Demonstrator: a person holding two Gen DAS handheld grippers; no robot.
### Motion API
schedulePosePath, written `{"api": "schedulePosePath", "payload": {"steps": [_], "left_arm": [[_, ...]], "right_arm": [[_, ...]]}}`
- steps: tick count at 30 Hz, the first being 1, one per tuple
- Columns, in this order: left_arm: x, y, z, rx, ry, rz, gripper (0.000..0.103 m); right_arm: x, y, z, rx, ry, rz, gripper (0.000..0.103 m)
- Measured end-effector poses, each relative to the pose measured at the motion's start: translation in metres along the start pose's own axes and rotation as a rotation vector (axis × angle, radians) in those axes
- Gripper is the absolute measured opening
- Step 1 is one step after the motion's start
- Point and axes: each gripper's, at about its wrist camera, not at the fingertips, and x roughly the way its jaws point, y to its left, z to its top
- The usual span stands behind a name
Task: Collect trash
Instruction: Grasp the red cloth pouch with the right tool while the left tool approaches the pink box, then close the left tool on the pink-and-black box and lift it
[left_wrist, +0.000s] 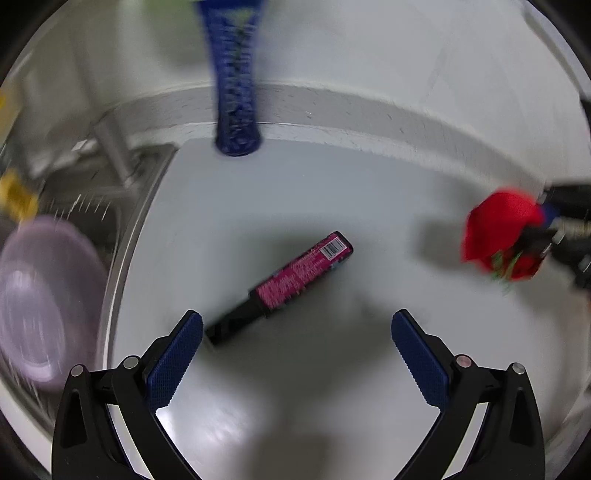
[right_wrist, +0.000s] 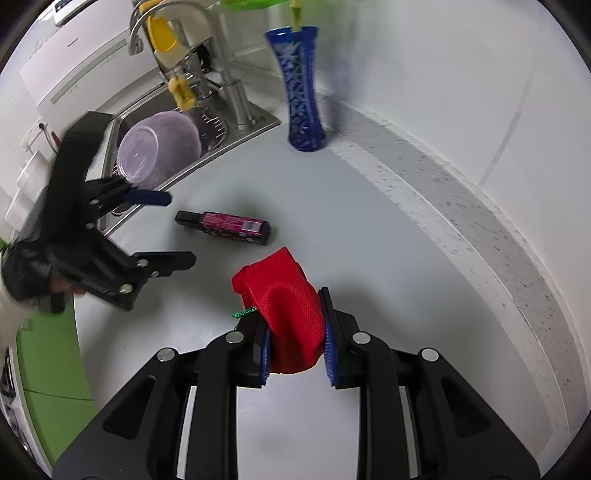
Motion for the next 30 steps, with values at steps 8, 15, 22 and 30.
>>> {"api": "schedulePosePath", "payload": {"steps": [8,15,22,30], "left_arm": [[0.030,0.005,0.022,0.280,0.100,-0.019,0.077],[0.050,0.000,0.026,0.365,0.161,-0.055,0.053],[0.050,0.005,0.031,0.307,0.164,-0.045,0.033],[0.041,0.006,0.026,0.189,0.156,-0.036,0.023]], "right_arm": [[-0.009,-0.019,-0.013,0.037,0.001,-0.023,0.022],[-0.010,-0.028,-0.020,0.056,0.009,-0.018,0.022],[-0.010,-0.032,-0.024,0.066,0.014,-0.013,0.022],[-0.013,-0.030,-0.023,0.064,-0.001,-0.005,0.022]]}}
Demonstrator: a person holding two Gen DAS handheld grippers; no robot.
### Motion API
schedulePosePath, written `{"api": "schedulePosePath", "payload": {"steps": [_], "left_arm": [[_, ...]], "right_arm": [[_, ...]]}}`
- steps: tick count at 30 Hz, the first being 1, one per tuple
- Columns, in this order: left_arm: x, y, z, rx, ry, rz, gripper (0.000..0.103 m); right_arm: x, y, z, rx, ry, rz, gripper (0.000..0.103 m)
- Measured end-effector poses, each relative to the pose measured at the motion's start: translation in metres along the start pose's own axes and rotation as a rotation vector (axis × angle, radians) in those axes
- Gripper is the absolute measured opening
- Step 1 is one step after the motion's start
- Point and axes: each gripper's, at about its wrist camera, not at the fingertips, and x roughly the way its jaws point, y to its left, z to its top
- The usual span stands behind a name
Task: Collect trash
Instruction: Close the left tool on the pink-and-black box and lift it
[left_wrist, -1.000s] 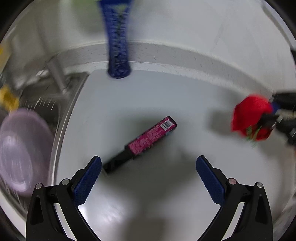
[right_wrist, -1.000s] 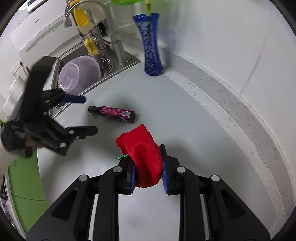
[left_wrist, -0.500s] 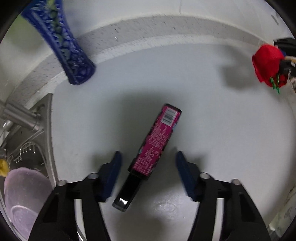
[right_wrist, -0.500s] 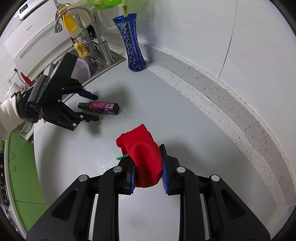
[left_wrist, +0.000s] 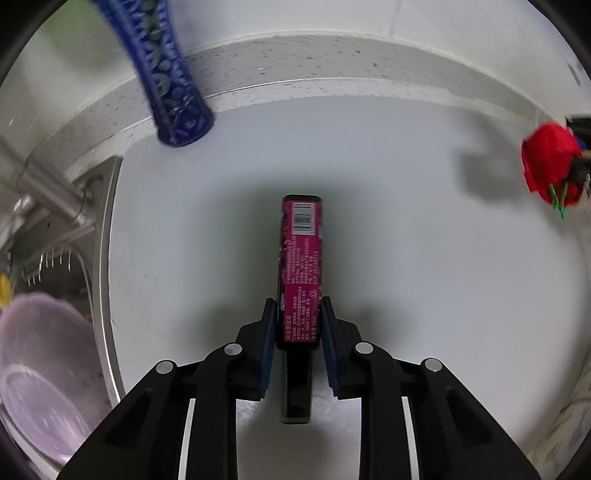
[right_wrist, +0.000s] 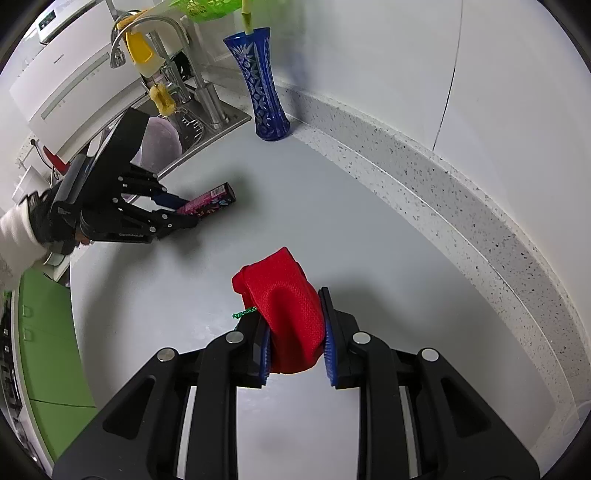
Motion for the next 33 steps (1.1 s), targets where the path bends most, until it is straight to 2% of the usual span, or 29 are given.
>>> {"api": "schedulePosePath", "payload": {"steps": [8,14,18,23,26,29,33], "left_arm": [[-0.044,-0.015,-0.018,-0.209,-0.104,0.044,0.023],[-0.106,-0.038,-0.069,-0.339,-0.187,0.092,0.023],[-0.147,-0.062,-0.122,-0.444,-0.224,0.149,0.023],[-0.192,-0.095,-0.196,-0.583,-0.250,0.222,0.023],[-0.218,-0.112,-0.249,-0.694,-0.264,0.269,0.023],[-0.243,-0.132,-0.311,-0.819,-0.255,0.348,0.023],[-0.262,-0.153,-0.386,-0.969,-0.249,0.415,0.023]], "right_arm": [[-0.013,0.010,-0.004,-0.013,-0.025,0.011,0.022],[-0.029,0.038,-0.006,-0.073,-0.046,0.020,0.021],[-0.040,0.073,-0.008,-0.155,-0.060,0.044,0.021],[-0.052,0.143,-0.020,-0.288,-0.073,0.112,0.021],[-0.058,0.191,-0.030,-0.364,-0.078,0.173,0.021],[-0.063,0.244,-0.045,-0.436,-0.081,0.249,0.021],[-0.069,0.321,-0.077,-0.539,-0.068,0.353,0.021]]}}
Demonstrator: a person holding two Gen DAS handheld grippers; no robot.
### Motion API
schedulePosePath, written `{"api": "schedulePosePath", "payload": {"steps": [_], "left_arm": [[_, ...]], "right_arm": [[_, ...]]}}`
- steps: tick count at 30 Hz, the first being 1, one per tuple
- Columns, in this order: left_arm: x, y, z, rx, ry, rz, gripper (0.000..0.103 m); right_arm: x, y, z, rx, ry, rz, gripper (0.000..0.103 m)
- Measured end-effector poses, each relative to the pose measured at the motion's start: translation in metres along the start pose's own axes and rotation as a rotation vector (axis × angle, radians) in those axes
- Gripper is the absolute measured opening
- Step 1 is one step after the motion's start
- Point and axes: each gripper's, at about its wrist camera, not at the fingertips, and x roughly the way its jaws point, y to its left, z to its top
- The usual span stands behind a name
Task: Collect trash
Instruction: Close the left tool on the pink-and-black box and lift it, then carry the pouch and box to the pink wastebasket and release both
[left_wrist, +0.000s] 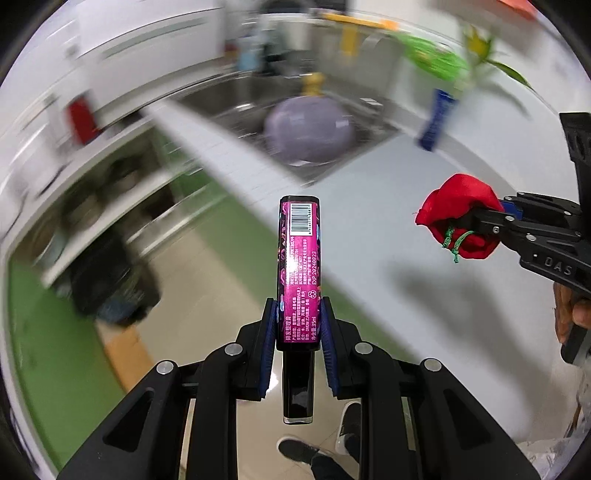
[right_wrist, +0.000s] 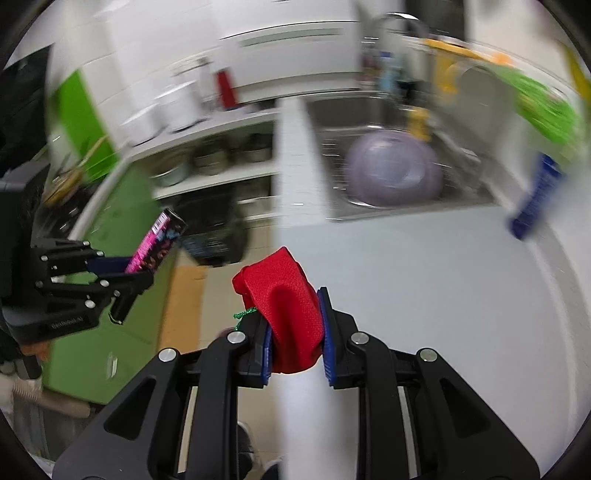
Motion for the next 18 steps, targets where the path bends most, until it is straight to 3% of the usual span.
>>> {"api": "schedulePosePath", "payload": {"steps": [6,10,14,18], "left_arm": [[-0.020,0.067,-0.057,-0.154,0.000,0.078,0.023],[-0.005,0.107,-0.088,-0.249,0.008,0.100,0.023],[0.042,0.147,-0.121,-0.328,0.023,0.090,0.023],[0.135,0.184,-0.163,-0.372,0.046,0.067,0.023]], "right_arm": [[0.041,0.093,0.006,-0.094,0.037,0.114,0.021],[0.082,0.146,-0.002,-0.145,0.086,0.157,0.021],[0.148,0.172,-0.022,-0.183,0.140,0.164,0.021],[0.226,0.176,-0.053,-0.189,0.165,0.136,0.021]]}}
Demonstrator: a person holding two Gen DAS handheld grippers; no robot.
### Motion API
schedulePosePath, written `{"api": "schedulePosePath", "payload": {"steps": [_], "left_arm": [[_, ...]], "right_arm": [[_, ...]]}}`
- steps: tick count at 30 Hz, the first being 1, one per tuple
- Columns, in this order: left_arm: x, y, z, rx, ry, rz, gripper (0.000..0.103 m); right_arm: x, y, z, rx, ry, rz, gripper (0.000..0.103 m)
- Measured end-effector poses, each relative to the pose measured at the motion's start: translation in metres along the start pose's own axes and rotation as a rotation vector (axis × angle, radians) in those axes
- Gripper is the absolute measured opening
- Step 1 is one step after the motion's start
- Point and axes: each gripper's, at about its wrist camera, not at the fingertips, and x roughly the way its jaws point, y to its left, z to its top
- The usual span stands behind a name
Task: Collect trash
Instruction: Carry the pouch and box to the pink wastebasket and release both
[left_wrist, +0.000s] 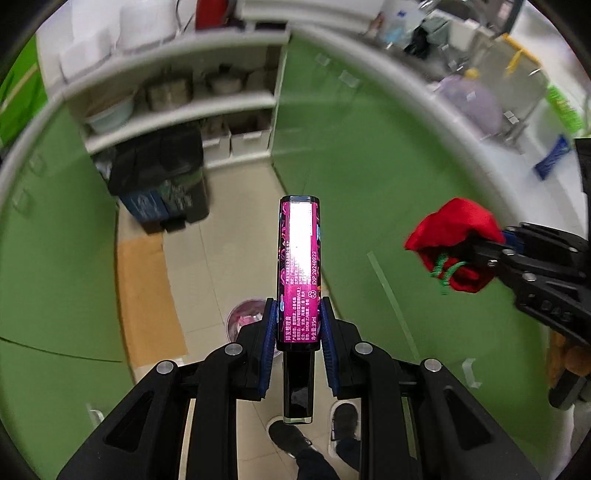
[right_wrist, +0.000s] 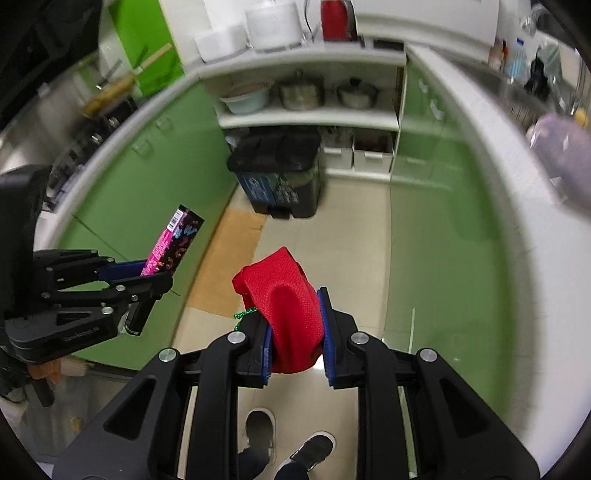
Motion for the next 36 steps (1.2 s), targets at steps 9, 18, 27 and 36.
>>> {"api": "schedulePosePath", "payload": {"steps": [9,18,27,36], "left_arm": [[0.189,0.060,-0.050,-0.060,0.044,-0.053,0.029],[0.231,0.090,-0.059,-0.118,0.013,-0.019,0.098],[0.196,0.123,-0.061,-0.226,-0.044,-0.036,0.098],[0.177,0.163,-0.075,-0.280,-0.098,0.005,0.098]], "right_arm": [[0.161,-0.027,-0.077,0.012,0.061,-0.017,0.021],[0.225,-0.039,-0.103,-0.008,0.101,-0.015,0.021],[0.257,-0.005,-0.093,-0.078,0.159,0.036,0.021],[0.317,0.035,-0.085,-0.157,0.210,0.096,0.055]]}}
